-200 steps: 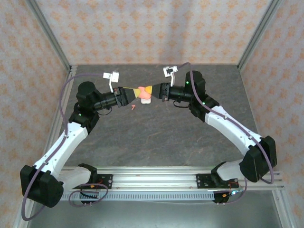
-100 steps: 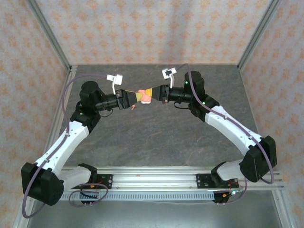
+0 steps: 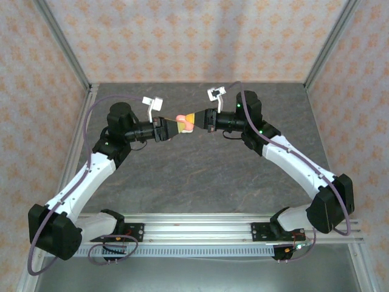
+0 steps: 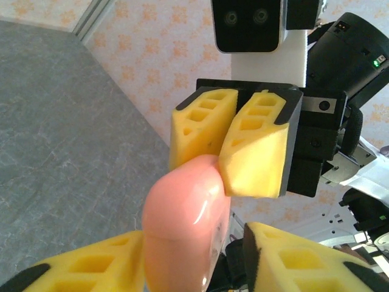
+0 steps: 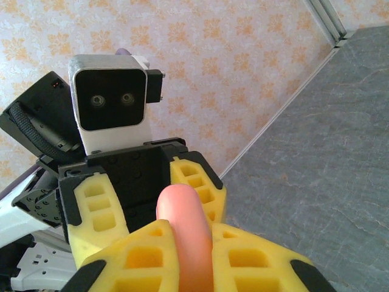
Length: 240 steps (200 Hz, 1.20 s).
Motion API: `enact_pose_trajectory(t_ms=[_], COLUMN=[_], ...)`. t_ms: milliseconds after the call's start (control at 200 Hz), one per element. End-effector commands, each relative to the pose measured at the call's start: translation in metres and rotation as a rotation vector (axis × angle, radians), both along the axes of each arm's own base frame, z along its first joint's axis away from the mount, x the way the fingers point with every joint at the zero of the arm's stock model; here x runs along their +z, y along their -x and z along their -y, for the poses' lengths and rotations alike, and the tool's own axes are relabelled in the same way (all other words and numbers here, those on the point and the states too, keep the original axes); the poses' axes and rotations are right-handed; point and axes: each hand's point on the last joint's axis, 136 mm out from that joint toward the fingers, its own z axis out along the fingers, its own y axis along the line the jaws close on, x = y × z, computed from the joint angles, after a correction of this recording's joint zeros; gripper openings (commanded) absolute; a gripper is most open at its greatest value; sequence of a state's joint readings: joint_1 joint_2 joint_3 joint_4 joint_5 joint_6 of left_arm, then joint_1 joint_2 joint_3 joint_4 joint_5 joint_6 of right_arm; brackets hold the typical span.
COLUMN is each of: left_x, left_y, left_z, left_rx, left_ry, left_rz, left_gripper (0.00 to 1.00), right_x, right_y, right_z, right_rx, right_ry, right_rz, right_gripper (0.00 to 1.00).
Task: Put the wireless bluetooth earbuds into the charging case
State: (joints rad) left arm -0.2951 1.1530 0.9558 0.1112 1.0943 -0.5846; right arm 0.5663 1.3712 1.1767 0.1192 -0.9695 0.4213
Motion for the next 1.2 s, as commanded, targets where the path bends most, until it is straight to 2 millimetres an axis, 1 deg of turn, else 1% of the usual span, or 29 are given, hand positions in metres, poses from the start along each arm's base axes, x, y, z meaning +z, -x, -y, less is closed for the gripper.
enact_pose_trajectory(t_ms=[0,70,165,220,275,315,485,525,545,590,660,791,941,986,1051,1091,1131,1196], left_x=[0.012,0.011,0.01,0.009,0.007,0.007,0.017,0.016,0.017,0.012,0.003,-0.008,-0.024,-0.028,-0.034,-0.036,-0.04,-0.044], left_y=[0.005,0.004,0.004,0.005,0.007,0.01,0.029,0.033,0.039,0.047,0.051,0.049,0.039,0.036,0.032,0.03,0.029,0.027], left_z=[0.005,0.005,0.005,0.004,0.002,0.001,-0.005,-0.005,-0.004,-0.003,-0.005,-0.008,-0.013,-0.016,-0.021,-0.025,-0.029,-0.038], left_rx=[-0.041,-0.04,-0.034,-0.03,-0.028,-0.028,-0.032,-0.042,-0.067,-0.1,-0.11,-0.096,-0.033,-0.008,0.044,0.076,0.109,0.17], left_ry=[-0.004,-0.007,-0.013,-0.037,-0.059,-0.073,-0.078,-0.089,-0.095,-0.128,-0.179,-0.224,-0.267,-0.278,-0.298,-0.308,-0.323,-0.351], left_rz=[0.046,0.046,0.035,0.067,0.088,0.117,0.312,0.346,0.378,0.42,0.436,0.423,0.402,0.402,0.404,0.413,0.418,0.43], left_gripper=[0.36,0.28,0.1,0.0,0.0,0.0,0.0,0.0,0.0,0.0,0.0,0.0,0.0,0.0,0.0,0.0,0.0,0.0], right_x=[0.032,0.031,0.031,0.03,0.028,0.027,0.013,0.009,0.006,0.003,-0.004,-0.004,0.007,0.01,0.008,0.005,-0.003,-0.023], right_y=[0.01,0.01,0.011,0.01,0.008,0.007,0.001,-0.002,-0.004,-0.005,-0.008,-0.008,-0.005,-0.007,-0.012,-0.017,-0.025,-0.041], right_z=[0.003,0.003,0.003,0.004,0.006,0.007,0.011,0.012,0.013,0.013,0.013,0.014,0.019,0.022,0.029,0.034,0.039,0.051], right_rx=[0.025,0.026,0.024,0.017,0.001,-0.006,-0.044,-0.055,-0.06,-0.064,-0.072,-0.076,-0.092,-0.116,-0.167,-0.207,-0.263,-0.374], right_ry=[-0.044,-0.041,-0.038,-0.031,-0.015,-0.003,0.061,0.078,0.087,0.103,0.125,0.136,0.124,0.129,0.155,0.181,0.219,0.293], right_rz=[0.086,0.084,0.086,0.086,0.086,0.087,0.072,0.061,0.056,0.046,0.029,0.027,0.041,0.045,0.035,0.023,0.0,-0.058], right_gripper=[0.09,0.09,0.09,0.09,0.09,0.11,0.32,0.35,0.36,0.39,0.43,0.5,0.51,0.52,0.52,0.52,0.53,0.53])
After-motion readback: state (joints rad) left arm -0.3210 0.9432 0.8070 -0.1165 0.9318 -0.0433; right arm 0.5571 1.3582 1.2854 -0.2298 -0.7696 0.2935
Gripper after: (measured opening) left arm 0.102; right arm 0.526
